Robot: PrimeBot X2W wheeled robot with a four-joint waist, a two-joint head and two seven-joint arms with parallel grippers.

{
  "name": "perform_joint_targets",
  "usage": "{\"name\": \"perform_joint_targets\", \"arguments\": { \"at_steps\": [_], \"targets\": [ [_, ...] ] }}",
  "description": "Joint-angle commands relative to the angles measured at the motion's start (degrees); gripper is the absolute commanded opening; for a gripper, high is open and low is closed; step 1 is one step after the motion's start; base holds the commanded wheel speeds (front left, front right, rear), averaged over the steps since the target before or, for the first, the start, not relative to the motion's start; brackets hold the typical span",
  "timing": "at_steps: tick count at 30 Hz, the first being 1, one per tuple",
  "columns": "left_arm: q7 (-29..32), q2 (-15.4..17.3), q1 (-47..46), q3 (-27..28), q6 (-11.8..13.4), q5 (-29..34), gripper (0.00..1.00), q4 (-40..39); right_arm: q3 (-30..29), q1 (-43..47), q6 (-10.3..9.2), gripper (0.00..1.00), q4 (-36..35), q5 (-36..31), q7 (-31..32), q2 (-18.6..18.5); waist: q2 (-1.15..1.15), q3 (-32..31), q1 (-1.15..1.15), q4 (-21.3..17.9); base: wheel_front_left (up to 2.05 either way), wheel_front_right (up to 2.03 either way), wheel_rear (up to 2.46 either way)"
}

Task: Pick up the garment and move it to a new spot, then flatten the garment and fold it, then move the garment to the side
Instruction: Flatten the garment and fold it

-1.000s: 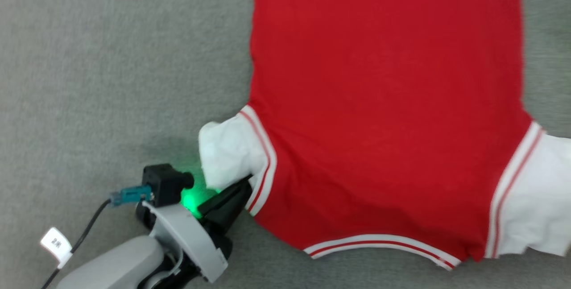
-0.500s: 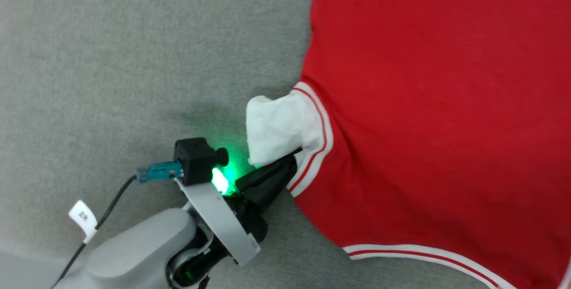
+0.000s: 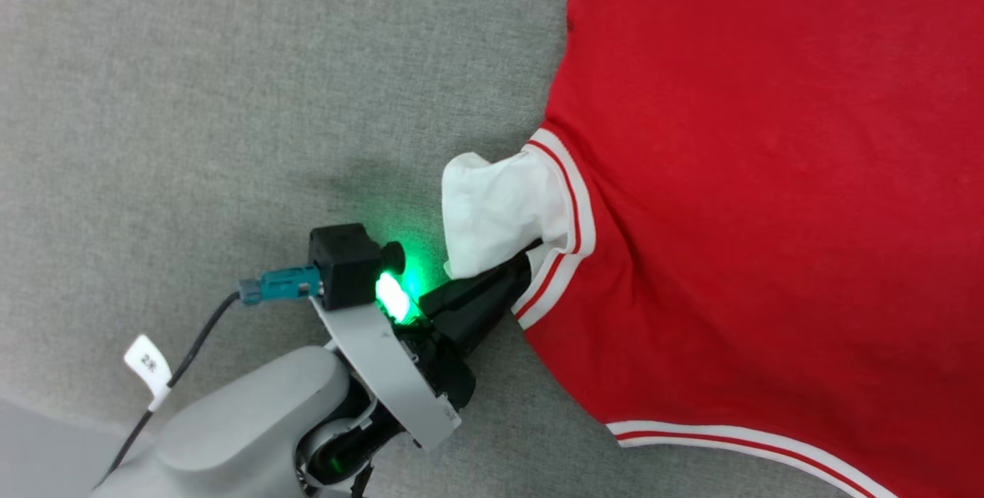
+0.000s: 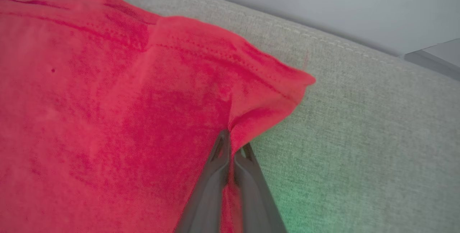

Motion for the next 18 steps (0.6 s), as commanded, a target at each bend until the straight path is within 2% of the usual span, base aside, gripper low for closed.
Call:
{"name": "perform_joint_targets", "arguments": {
  "at_steps": [1, 4, 9, 18],
  "targets": [
    [2.79, -0.92, 1.94, -0.28, 1.22, -1.19, 0.00, 9.14, 1.15, 3.22, -0.08, 0.00, 0.30, 0.69, -0.68, 0.03, 0.00, -1.24, 0.00, -0.98, 0.00, 0.00, 0.00],
    [2.78, -0.34, 3.02, 1.61, 1.22, 0.10, 0.00, 9.93, 3.97, 5.08, -0.08, 0.00, -3.48, 1.78, -2.63, -2.06, 0.00, -3.52, 0.00, -1.97, 0.00, 0.00, 0.00],
    [2.37, 1.40, 7.20, 5.07, 1.22, 0.89, 0.00, 8.56, 8.79, 10.58, -0.08, 0.00, -13.61, 8.44, -3.75, -7.32, 0.00, -7.81, 0.00, -4.66, 0.00, 0.00, 0.00],
    [1.90, 3.71, 12.35, 9.39, 1.17, 2.20, 0.00, 5.38, 10.75, 30.28, -0.08, 0.00, -32.58, 23.64, -5.85, -19.20, 0.00, -13.16, 0.00, -8.74, 0.00, 0.00, 0.00]
  ]
}}
